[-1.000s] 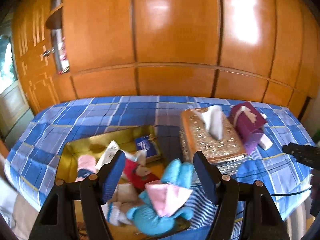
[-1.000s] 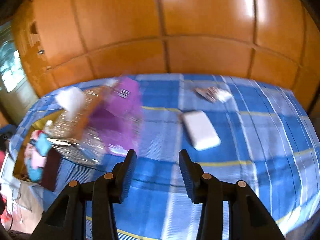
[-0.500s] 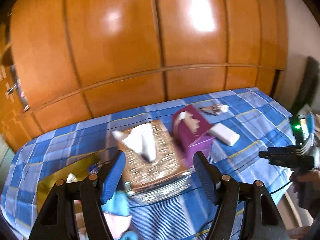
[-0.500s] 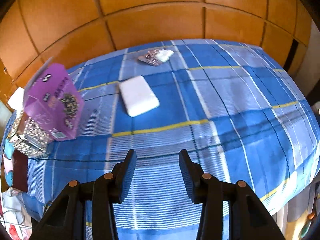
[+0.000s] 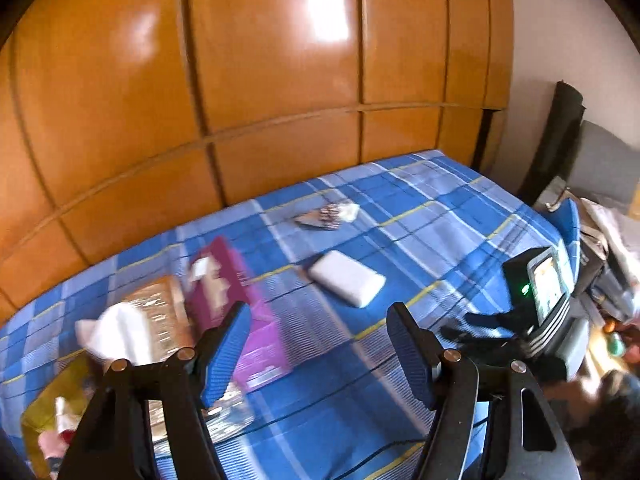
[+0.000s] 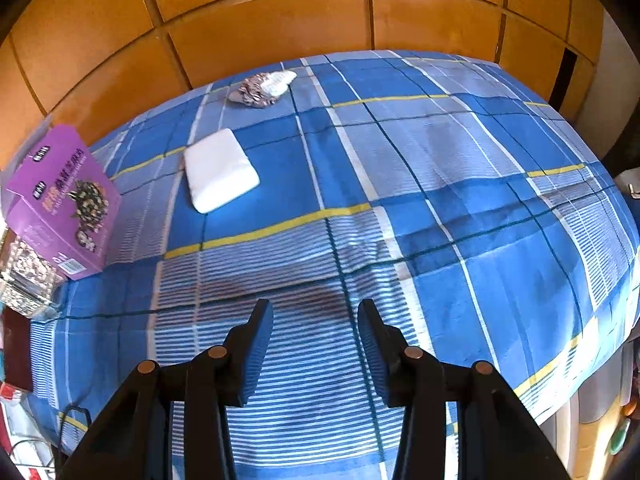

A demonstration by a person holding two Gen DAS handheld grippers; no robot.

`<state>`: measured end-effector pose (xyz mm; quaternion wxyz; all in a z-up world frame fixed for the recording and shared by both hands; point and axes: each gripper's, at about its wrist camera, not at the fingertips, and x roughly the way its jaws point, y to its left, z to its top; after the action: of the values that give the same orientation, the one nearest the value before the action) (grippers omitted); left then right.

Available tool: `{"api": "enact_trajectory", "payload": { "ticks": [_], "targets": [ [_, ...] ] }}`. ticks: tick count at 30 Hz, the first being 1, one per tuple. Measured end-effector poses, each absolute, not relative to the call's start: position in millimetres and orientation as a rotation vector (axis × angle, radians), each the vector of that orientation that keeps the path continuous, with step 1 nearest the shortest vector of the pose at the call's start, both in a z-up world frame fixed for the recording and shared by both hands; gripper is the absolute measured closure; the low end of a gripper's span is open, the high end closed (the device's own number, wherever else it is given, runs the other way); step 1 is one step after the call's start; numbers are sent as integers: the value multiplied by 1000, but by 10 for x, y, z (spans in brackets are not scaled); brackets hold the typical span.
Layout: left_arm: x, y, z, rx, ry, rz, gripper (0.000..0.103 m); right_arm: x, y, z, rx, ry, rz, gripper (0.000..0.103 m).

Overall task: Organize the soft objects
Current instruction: 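Move both open tools back over the bed toward the white pad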

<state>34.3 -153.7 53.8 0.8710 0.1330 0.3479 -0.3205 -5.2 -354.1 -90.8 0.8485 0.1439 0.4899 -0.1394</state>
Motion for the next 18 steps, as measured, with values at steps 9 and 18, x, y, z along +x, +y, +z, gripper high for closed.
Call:
{"api": "enact_trajectory", "payload": {
  "ticks": [9,18],
  "targets": [
    [780,-2212,-11,230,923,-696,31,-82,-3543,-983,289,1009,-292,54],
    [1367,-2585,-592,115,1141,-588,24,-63,-3402,-1020,235,974,-250,31]
  ]
}}
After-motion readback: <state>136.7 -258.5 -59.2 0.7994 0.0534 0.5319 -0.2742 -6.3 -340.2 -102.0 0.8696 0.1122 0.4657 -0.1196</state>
